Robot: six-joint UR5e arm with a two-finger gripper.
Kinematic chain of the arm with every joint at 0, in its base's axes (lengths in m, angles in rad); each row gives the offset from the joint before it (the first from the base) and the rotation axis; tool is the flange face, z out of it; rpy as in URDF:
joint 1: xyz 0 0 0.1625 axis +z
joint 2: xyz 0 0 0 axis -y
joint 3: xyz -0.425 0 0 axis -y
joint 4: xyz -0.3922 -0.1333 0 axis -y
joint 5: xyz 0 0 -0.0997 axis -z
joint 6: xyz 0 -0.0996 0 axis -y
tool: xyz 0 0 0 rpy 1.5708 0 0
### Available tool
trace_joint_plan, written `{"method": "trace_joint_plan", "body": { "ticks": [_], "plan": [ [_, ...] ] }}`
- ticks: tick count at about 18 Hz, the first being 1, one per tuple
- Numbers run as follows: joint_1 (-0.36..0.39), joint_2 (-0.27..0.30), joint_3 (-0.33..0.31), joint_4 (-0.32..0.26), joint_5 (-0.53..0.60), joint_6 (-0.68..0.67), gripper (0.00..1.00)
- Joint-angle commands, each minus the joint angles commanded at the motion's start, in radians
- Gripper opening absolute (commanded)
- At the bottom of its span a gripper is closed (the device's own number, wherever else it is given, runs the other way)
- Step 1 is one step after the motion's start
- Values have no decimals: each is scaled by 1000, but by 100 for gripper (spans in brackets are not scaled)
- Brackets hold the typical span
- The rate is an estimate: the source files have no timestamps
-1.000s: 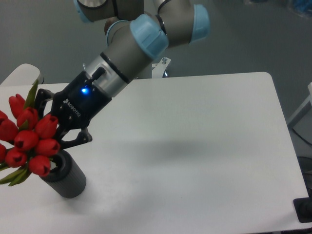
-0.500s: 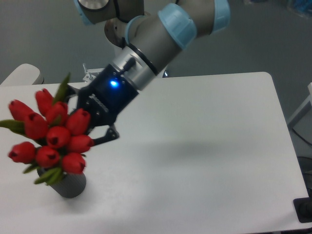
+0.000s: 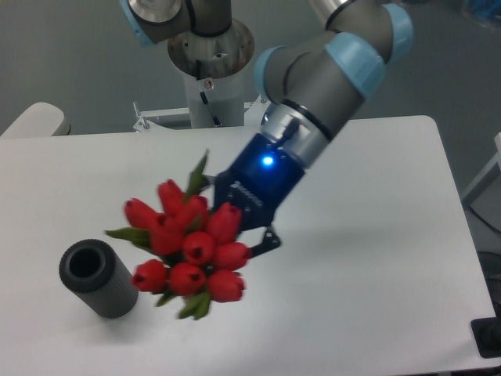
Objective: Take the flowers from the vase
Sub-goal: 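Carry the tulip bunch away from the vase over the table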
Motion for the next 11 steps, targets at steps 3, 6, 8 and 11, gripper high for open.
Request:
{"method": "trace_joint_plan", "body": {
  "ticks": [3,6,8,11],
  "plan": [
    [22,-2,-6,0,2,41,34],
    [22,2,-18,0,6,65,34],
    [20,6,-31,0,6,94,34],
    [19,15,-46,0,44,109,34]
  ]
}}
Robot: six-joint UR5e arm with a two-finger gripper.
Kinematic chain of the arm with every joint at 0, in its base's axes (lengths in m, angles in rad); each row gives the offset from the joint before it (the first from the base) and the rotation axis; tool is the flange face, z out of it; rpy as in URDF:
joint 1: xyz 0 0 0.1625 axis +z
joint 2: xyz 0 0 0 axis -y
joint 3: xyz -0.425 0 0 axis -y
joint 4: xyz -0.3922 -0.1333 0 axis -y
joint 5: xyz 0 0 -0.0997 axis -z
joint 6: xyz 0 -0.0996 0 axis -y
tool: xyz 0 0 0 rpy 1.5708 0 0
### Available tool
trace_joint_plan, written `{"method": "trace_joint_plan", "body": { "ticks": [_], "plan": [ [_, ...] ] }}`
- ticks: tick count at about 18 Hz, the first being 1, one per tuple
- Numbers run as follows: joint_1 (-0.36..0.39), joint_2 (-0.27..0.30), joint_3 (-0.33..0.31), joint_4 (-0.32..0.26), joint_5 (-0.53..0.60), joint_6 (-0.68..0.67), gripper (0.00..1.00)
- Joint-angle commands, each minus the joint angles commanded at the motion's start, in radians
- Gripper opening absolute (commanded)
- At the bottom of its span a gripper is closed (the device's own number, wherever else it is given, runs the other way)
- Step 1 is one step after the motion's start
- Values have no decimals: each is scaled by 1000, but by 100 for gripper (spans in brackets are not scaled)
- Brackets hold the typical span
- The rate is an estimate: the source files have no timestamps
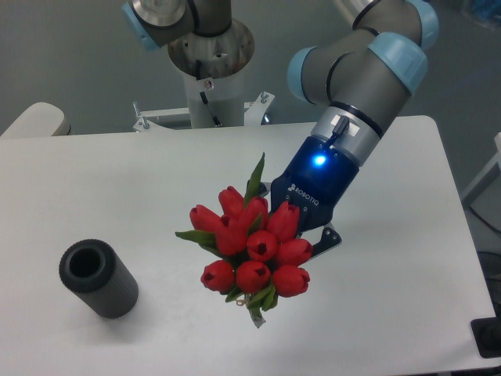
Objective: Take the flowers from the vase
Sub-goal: 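Carry the tulip bunch away from the vase over the table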
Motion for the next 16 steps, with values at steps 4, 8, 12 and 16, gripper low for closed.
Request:
{"method": "trace_joint_plan", "body": {
  "ticks": [4,8,12,16],
  "plan": [
    [-2,0,2,2,40,6,34],
    [-3,2,-3,0,40,12,34],
    [-5,2,-6,2,40,15,34],
    [-5,2,-5,2,40,14,34]
  ]
}}
